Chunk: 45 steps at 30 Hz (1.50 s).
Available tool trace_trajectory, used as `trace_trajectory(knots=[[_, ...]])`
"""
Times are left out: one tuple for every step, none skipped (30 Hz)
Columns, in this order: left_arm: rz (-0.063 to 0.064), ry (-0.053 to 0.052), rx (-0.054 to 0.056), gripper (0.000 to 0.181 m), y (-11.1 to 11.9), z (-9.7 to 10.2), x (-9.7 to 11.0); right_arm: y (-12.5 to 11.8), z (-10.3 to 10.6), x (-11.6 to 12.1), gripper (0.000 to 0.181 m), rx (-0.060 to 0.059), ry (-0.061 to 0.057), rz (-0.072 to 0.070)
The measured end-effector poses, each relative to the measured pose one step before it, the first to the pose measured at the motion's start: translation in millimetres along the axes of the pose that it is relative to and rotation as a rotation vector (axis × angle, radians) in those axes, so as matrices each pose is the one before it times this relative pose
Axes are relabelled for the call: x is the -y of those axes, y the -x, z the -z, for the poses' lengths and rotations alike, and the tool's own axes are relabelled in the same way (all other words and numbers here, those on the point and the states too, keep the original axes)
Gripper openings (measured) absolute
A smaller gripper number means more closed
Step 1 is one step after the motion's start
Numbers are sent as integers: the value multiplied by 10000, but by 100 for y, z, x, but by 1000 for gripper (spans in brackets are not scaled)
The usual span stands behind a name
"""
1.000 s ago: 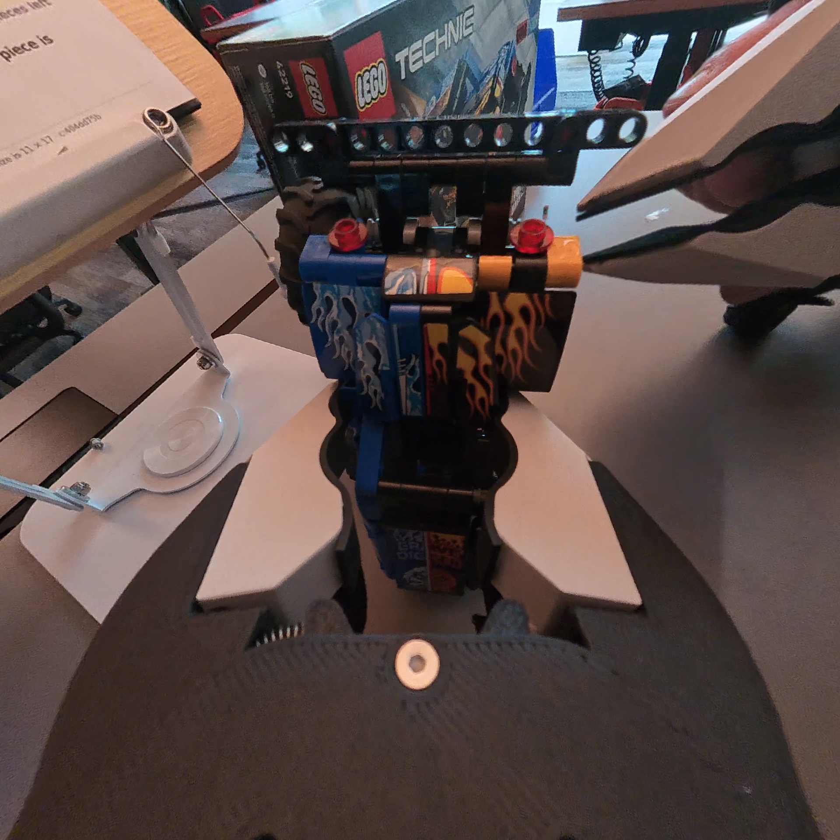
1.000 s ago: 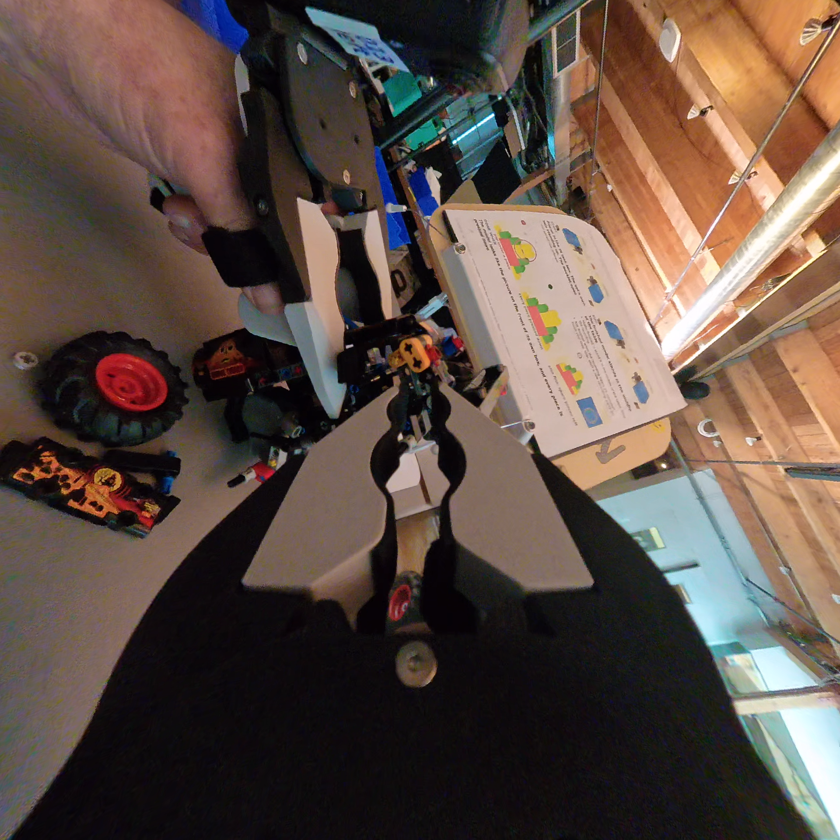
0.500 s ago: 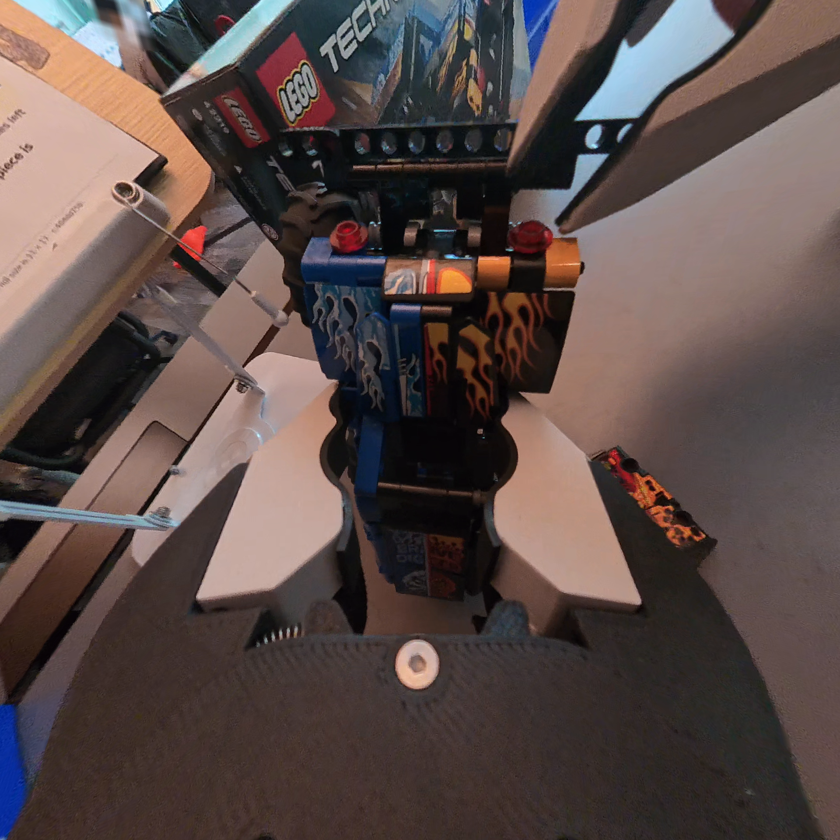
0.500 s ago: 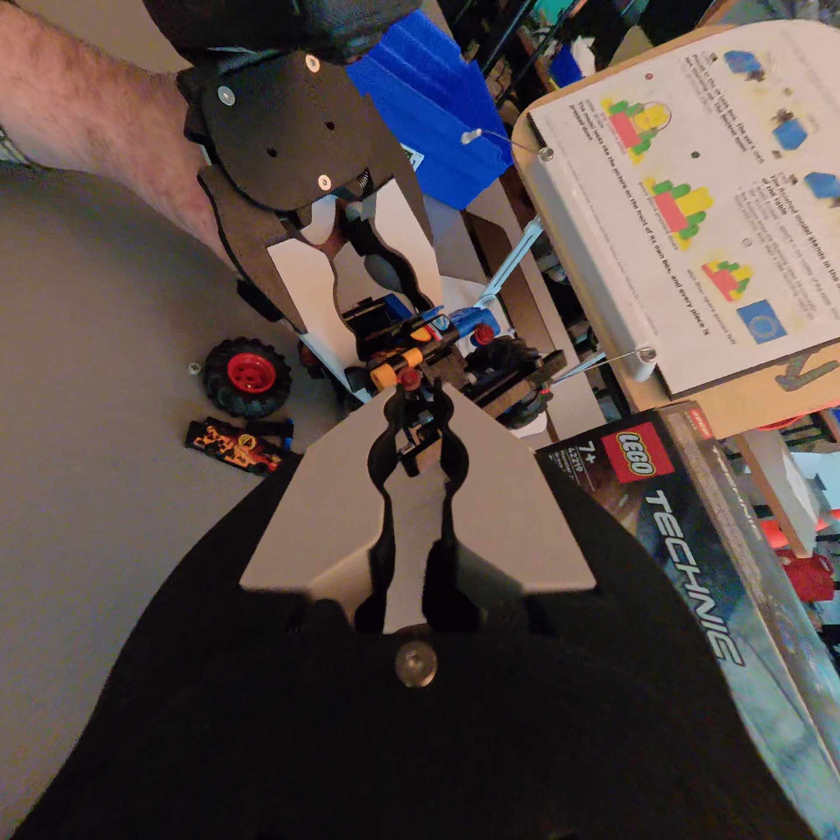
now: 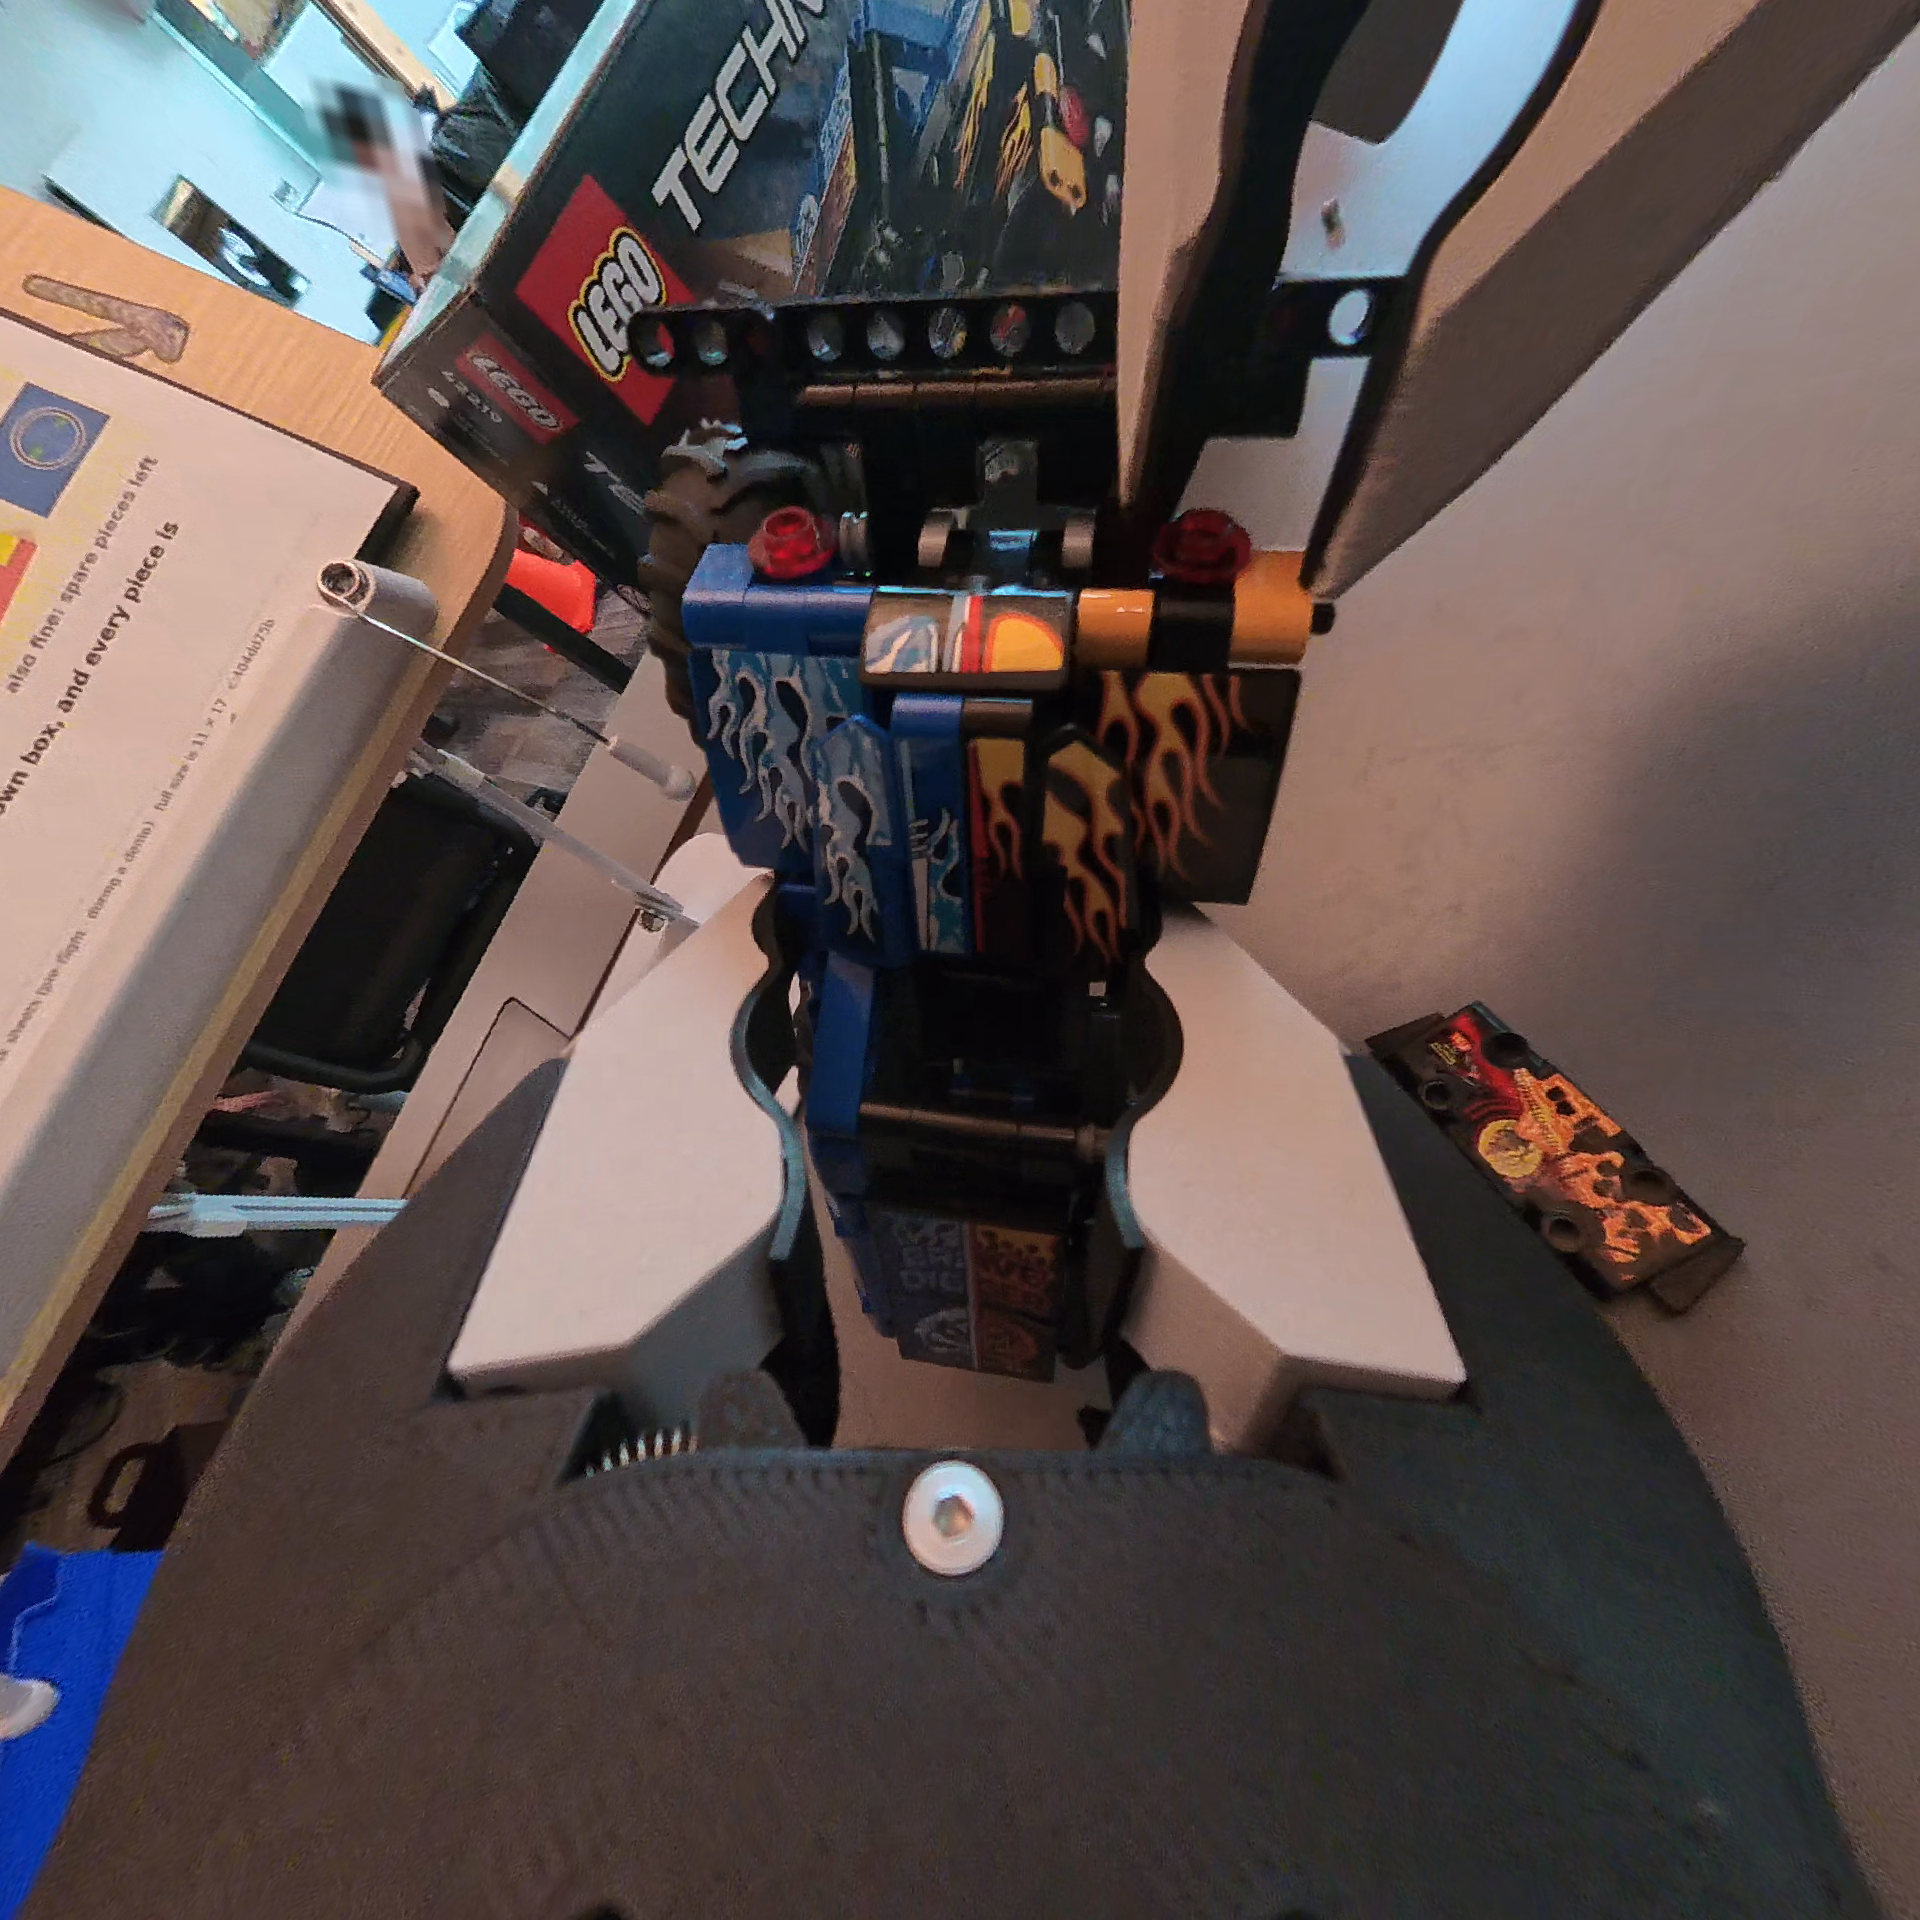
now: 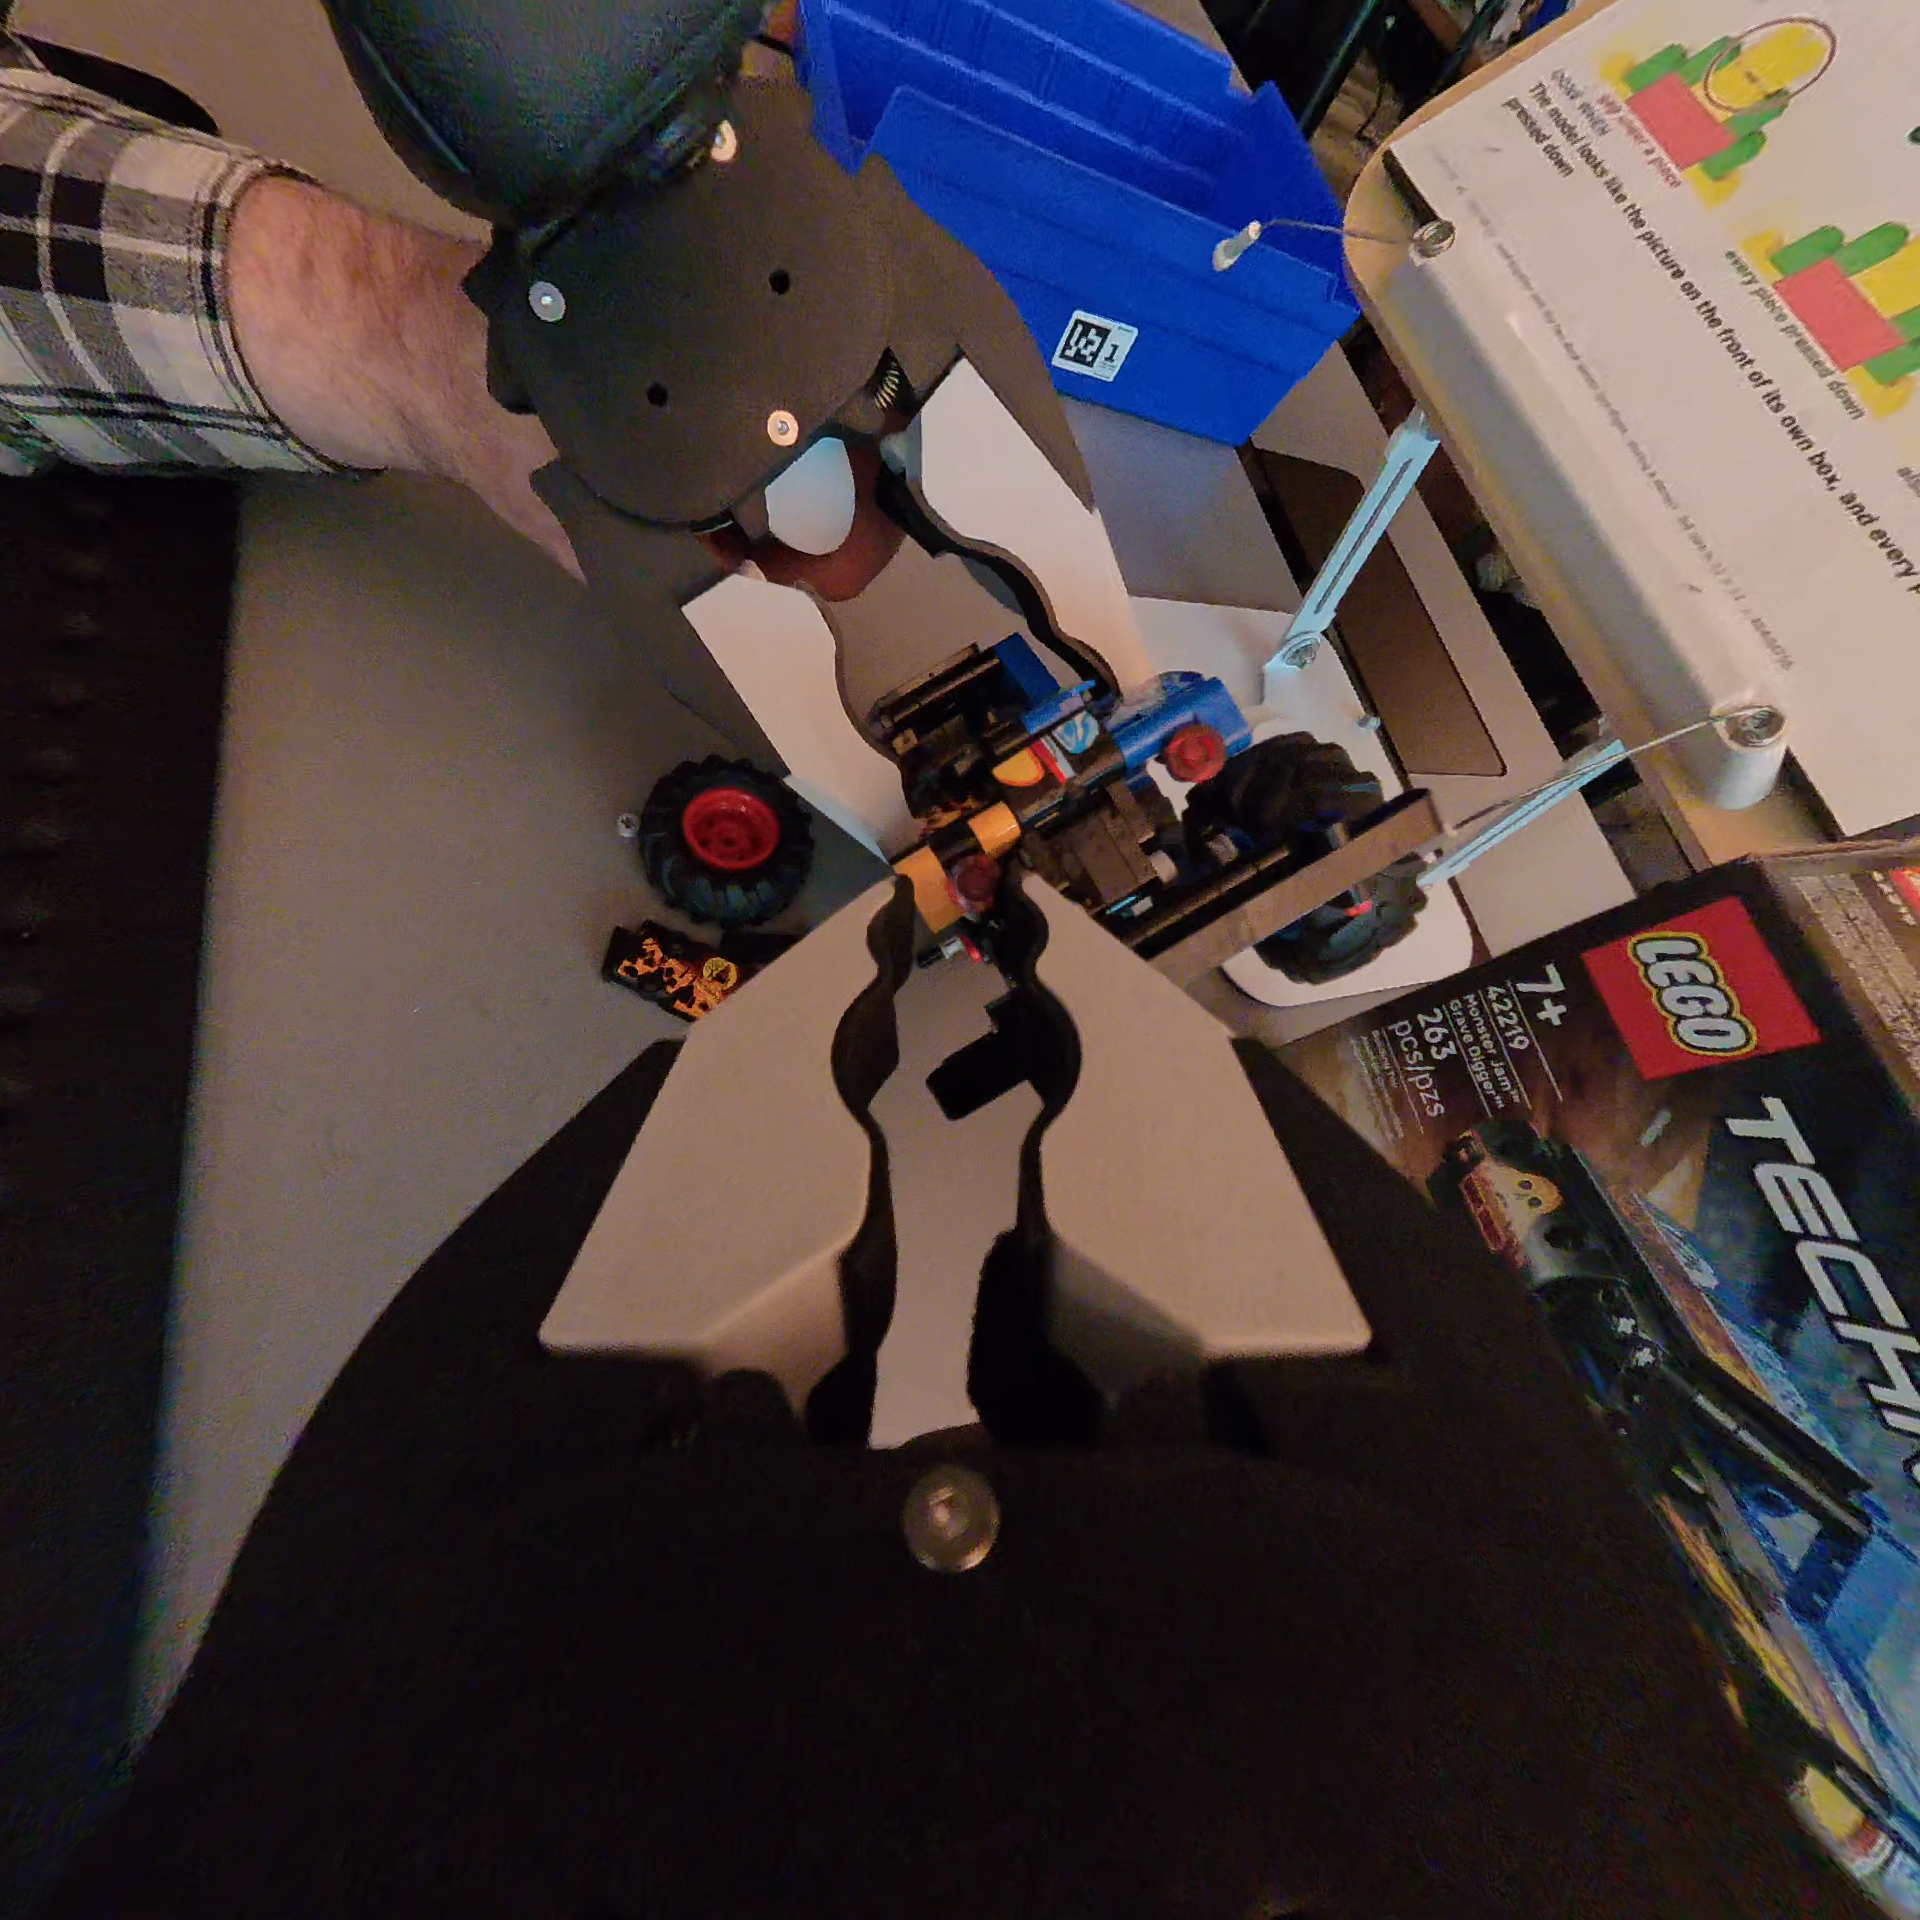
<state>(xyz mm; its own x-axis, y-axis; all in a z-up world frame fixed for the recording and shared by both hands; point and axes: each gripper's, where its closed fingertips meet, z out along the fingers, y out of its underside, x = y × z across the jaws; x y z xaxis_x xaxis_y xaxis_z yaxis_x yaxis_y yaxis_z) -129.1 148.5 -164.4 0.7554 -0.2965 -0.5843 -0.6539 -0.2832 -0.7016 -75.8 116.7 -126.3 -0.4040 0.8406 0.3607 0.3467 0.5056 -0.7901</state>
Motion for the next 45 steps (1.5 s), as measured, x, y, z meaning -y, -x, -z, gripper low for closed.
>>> trace_trajectory(knots=[[-43, 9, 34, 59, 19, 3, -33, 21, -70, -84, 15, 65, 35, -121], [-90, 5, 30, 59, -23, 6, 28, 79, -15, -73, 15, 172, 3, -254], [-169, 12, 59, 59, -42, -4, 57, 108, 15, -153, 15, 257, 32, -370], [-207, 45, 91, 59, -20, -29, 48, 96, 7, -199, 15, 291, 24, -420], [-181, 43, 85, 59, 10, -36, 40, 44, -2, -162, 15, 256, -54, -369], [-155, 22, 60, 59, -15, -47, 15, 40, -12, -139, 14, 188, -102, -326], [-167, 0, 57, 59, -26, -41, 21, 85, -30, -154, 14, 162, -83, -279], [-198, 28, 98, 58, -1, -28, 18, 56, -47, -195, 13, 116, -34, -265], [-172, 43, 100, 58, 10, -33, -15, -43, -17, -132, 9, 100, -68, -317], [-122, -6, 43, 59, -58, -16, 71, -22, 69, 6, 7, 179, -218, -306], [-49, 10, 16, 58, -58, -28, 61, -34, 75, -115, 7, 163, -179, -222], [-164, 42, 72, 59, -35, -63, 35, -88, 52, -246, 7, 67, -71, -141], [-203, 90, 102, 59, -24, -85, 17, -69, 2, -226, 7, -41, -34, -47], [-192, 45, 68, 59, -48, -66, 32, 14, 0, -207, 7, -107, -24, 47], [-80, -7, 41, 59, -38, -49, 48, 22, 30, -127, 7, -131, -60, 59], [-15, -10, 19, 59, -7, -25, 32, 26, 26, -52, 7, -187, -112, 146], [-65, -27, 14, 59, -43, 6, 44, 58, 54, -66, 7, -280, -74, 384], [-50, -9, 11, 59, -46, -32, 18, 28, 51, -121, 6, -339, 34, 393], [-40, -43, -2, 59, -67, -30, 80, 67, 72, -87, 6, -247, 48, 290], [-70, -29, 12, 59, -51, -36, 69, 33, 67, -123, 6, -130, 13, 169], [6, 10, 45, 59, 15, -61, 20, -160, 88, -102, 6, -250, -29, 200], [87, 17, -3, 59, 36, -63, -8, -138, 61, -113, 6, -477, 76, 645], [-66, -57, 8, 59, -23, -3, 21, 64, 65, 21, 6, -438, 140, 687], [35, -39, 19, 59, 31, 20, 0, 89, 76, 112, 5, -357, 84, 512], [111, 27, 28, 59, 111, -6, -89, 66, 40, -40, 5, -341, 113, 470], [108, -8, -15, 59, 112, -5, -84, 134, 33, -124, 5, -354, 152, 534], [76, -22, -4, 59, 90, 20, -71, 359, 106, 107, 5, -122, -18, 204], [64, -31, -4, 59, 38, 12, -42, 577, 106, 20, 5, 233, -19, -234], [39, -4, -5, 59, 31, 5, -33, 621, 52, -445, 6, 428, 152, -395], [23, -1, -8, 59, 12, -10, 8, 713, -59, -895, 6, 600, 306, -517], [-17, -8, -2, 59, -11, -27, 34, 822, -188, -1094, 6, 691, 333, -580], [-26, -11, -8, 59, -43, -22, 54, 530, -324, -1020, 7, 411, 261, -408], [-31, 5, -4, 59, -24, -20, 26, 348, -430, -948, 7, 170, 273, -138], [2, -6, -7, 59, -20, -13, 27, 491, -463, -830, 8, 190, 332, -10], [30, -9, -3, 59, 17, -10, -6, 616, -457, -484, 13, 270, 207, -35], [46, -5, -4, 59, 47, 7, -41, 604, -470, -350, 20, 339, 157, -155], [52, -5, -4, 59, 55, 20, -46, 364, -441, -427, 23, 240, 208, -128], [41, 0, 0, 59, 44, 26, -58, 86, -321, -367, 21, 52, 171, 10], [30, -6, -4, 59, 29, 42, -39, -152, -61, -112, 16, -129, 86, 137], [12, -8, -7, 59, 4, 34, -24, -286, 326, 413, 14, -237, -168, 183], [15, -13, -12, 59, -1, 25, -1, 51, 491, 683, 8, 37, -294, 42], [20, -12, -12, 59, -4, -6, 0, 299, 358, 558, 7, 287, -180, -112], [17, -11, -12, 59, 5, -2, 4, -95, 242, 385, 5, 21, -92, -2], [0, -7, -12, 59, 12, -12, -5, -453, 294, 334, 4, -286, -73, 228], [-2, -17, -10, 59, -14, 16, 8, -422, 367, 374, 2, -271, -35, 230]])
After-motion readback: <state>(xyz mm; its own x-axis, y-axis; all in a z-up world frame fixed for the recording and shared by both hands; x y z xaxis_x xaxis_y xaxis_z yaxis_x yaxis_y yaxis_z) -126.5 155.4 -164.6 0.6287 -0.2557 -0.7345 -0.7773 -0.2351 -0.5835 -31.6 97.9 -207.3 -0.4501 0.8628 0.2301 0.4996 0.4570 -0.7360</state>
